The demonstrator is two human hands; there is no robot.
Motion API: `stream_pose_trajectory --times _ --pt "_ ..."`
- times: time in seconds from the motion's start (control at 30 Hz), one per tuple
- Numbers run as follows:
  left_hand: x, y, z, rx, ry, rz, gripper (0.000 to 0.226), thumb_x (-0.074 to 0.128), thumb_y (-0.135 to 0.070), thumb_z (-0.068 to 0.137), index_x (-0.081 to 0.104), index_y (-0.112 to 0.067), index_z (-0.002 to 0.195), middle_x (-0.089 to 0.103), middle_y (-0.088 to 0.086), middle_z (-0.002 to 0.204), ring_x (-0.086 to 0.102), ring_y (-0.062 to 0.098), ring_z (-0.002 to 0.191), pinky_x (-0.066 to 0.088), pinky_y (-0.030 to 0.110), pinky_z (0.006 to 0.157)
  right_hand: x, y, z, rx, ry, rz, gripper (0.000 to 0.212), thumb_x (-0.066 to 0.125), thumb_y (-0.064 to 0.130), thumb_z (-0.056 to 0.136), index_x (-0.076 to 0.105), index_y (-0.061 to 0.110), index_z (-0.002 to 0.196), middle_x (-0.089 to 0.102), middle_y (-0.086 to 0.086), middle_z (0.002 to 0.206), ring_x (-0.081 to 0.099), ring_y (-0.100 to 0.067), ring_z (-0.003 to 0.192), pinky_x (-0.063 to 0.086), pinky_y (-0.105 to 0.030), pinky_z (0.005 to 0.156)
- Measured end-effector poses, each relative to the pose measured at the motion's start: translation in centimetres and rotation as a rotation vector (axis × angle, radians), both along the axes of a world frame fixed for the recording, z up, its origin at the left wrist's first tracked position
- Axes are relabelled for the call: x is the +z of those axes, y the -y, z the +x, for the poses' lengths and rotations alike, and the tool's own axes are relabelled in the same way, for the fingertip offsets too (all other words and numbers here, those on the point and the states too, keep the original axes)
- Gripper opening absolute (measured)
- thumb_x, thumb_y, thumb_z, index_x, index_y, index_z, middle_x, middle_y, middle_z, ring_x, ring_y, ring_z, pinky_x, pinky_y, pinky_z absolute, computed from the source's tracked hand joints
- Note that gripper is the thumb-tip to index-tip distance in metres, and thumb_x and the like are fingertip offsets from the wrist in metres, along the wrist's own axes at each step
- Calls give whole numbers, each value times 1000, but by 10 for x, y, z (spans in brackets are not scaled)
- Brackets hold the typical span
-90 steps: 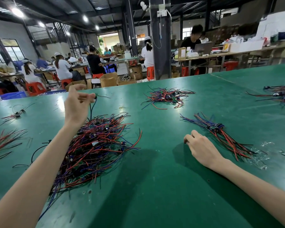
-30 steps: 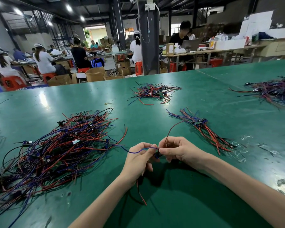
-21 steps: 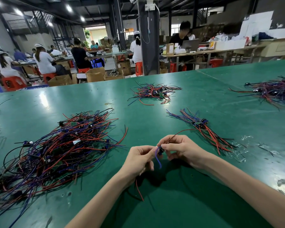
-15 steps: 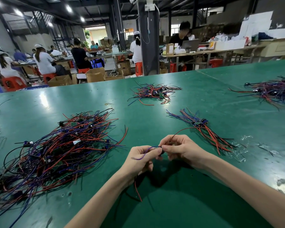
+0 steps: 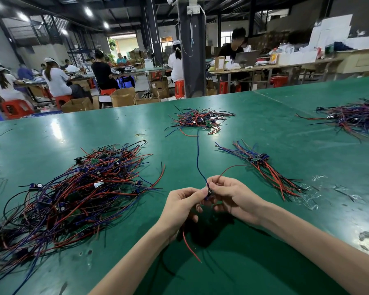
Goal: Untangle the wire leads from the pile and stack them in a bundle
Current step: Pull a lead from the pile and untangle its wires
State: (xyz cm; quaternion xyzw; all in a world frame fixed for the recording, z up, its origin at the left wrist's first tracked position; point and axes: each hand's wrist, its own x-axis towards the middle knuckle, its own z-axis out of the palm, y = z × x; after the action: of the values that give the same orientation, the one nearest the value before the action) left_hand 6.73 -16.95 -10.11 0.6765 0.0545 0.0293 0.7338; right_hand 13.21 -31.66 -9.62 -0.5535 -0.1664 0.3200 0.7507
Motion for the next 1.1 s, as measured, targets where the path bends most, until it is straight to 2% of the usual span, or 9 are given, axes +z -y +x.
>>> stream_pose_trajectory --times 0.13,0.27,0.4,0.53,0.67,0.77,0.97,1.1 --pt "0 1 -1 4 3 35 21 68 -19 84 68 -5 69 54 9 61 45 9 45 36 19 36 2 5 1 80 12 -15 14 64 12 74 62 14 88 66 1 76 63 -12 66 45 -20 54" --pt "-1 1 -2 -18 22 61 19 68 -17 85 71 -10 69 59 0 56 45 7 45 37 18 37 2 4 3 6 -46 40 14 68 8 71 60 14 81 60 2 68 55 -11 56 47 -21 52" --pt "-2 1 -3 -19 48 62 12 67 -15 86 71 -12 74 65 -4 61 50 6 50 40 18 40 3 1 5 -109 -93 46 14 70 9 68 61 10 78 58 0 62 55 -9 49 50 -22 49" --pt "0 0 -2 -35 26 38 13 65 -16 87 71 -12 75 69 1 70 53 7 53 41 18 41 5 3 6 -163 -119 51 12 69 7 68 62 5 78 62 -4 62 56 -9 46 49 -19 44" --pt "4 0 -2 -60 -13 -22 18 61 -15 89 67 -8 74 67 4 69 57 9 55 45 21 42 3 3 8 -190 -35 -6 4 66 1 81 63 3 78 62 -3 60 54 -7 46 48 -18 44" --pt "6 2 -1 -67 -40 -44 19 60 -16 91 65 -6 75 64 6 70 60 11 57 51 25 47 3 2 7 -204 48 -42 4 67 3 80 64 4 79 62 -2 60 55 -6 47 49 -17 45" --pt "4 1 0 -54 -91 -75 11 63 -11 88 65 -4 80 62 14 76 60 18 59 54 28 55 0 -3 2 -206 141 -54 7 70 3 78 63 4 77 60 0 58 54 -6 48 47 -18 46" --pt "6 0 1 -52 -96 -77 17 60 -4 88 64 -6 72 60 9 65 59 16 51 53 26 52 0 -4 0 -203 134 -77 12 66 6 84 58 6 75 58 -2 59 50 -6 45 46 -17 45"
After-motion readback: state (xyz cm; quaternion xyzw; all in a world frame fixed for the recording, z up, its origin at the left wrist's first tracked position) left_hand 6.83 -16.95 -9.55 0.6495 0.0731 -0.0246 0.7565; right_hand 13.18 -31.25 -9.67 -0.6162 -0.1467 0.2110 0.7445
